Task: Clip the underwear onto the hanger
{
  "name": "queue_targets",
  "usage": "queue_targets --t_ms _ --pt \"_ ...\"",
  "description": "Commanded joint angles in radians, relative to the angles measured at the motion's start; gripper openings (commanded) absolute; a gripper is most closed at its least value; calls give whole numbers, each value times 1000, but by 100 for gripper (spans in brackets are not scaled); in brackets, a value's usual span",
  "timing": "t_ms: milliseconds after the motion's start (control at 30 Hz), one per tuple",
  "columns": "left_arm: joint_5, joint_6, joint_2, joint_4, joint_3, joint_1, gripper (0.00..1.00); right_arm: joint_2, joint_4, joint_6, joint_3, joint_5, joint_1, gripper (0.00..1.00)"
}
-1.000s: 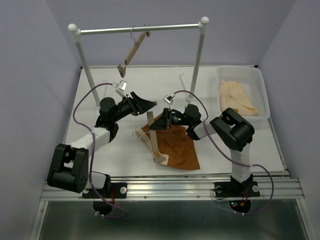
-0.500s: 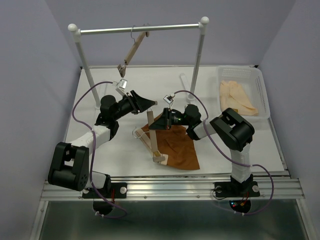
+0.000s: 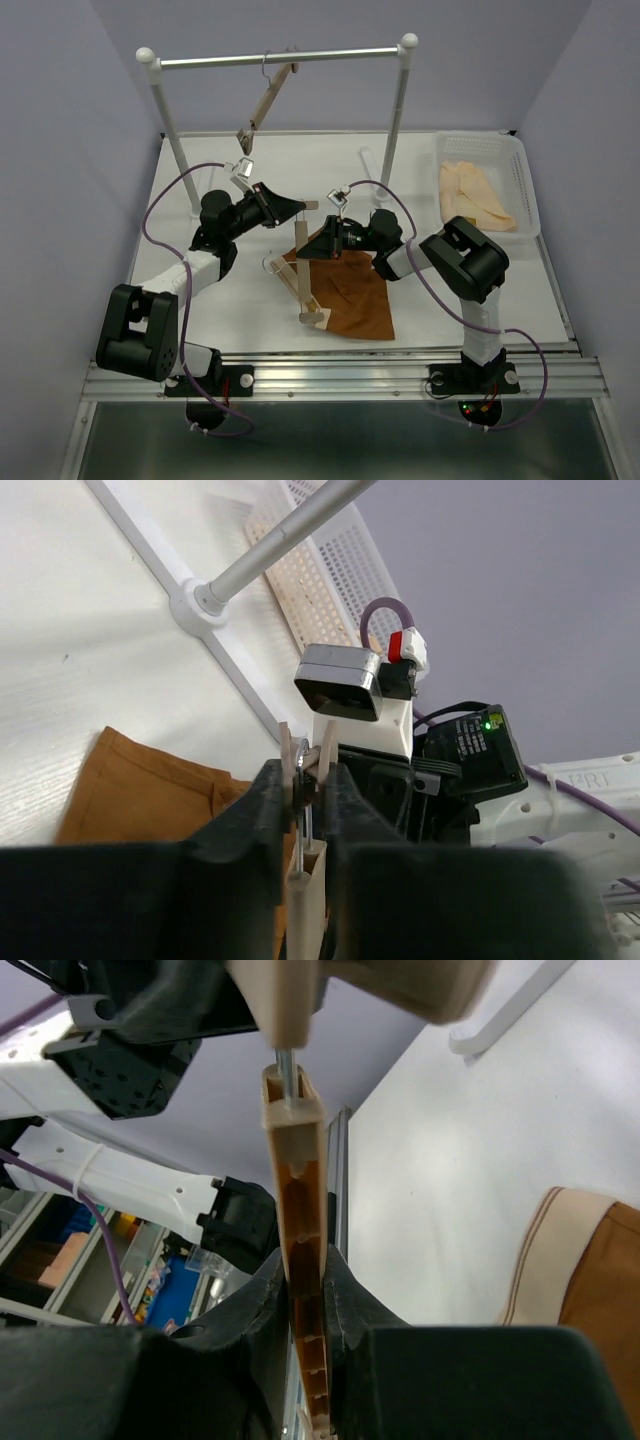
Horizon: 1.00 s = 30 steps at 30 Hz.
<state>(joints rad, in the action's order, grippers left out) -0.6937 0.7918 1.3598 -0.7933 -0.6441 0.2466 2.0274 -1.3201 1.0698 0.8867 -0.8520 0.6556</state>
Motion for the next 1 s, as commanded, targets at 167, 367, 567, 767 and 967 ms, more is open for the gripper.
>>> queue_targets --t_ms 167,367,567,767,967 --pt "-30 1 2 -53 -31 10 0 -32 -77 -10 -5 42 3 1" --pt "11 -2 -28 -66 -15 8 0 -50 -13 -48 -2 62 3 14" --pt "28 -2 -16 -67 -2 10 0 -120 168 -174 -3 109 3 78" --pt "22 -2 -5 -78 18 8 0 -207 430 -386 -26 165 3 100" --pt "20 3 -10 -67 60 -15 0 -288 794 -704 -43 318 3 100"
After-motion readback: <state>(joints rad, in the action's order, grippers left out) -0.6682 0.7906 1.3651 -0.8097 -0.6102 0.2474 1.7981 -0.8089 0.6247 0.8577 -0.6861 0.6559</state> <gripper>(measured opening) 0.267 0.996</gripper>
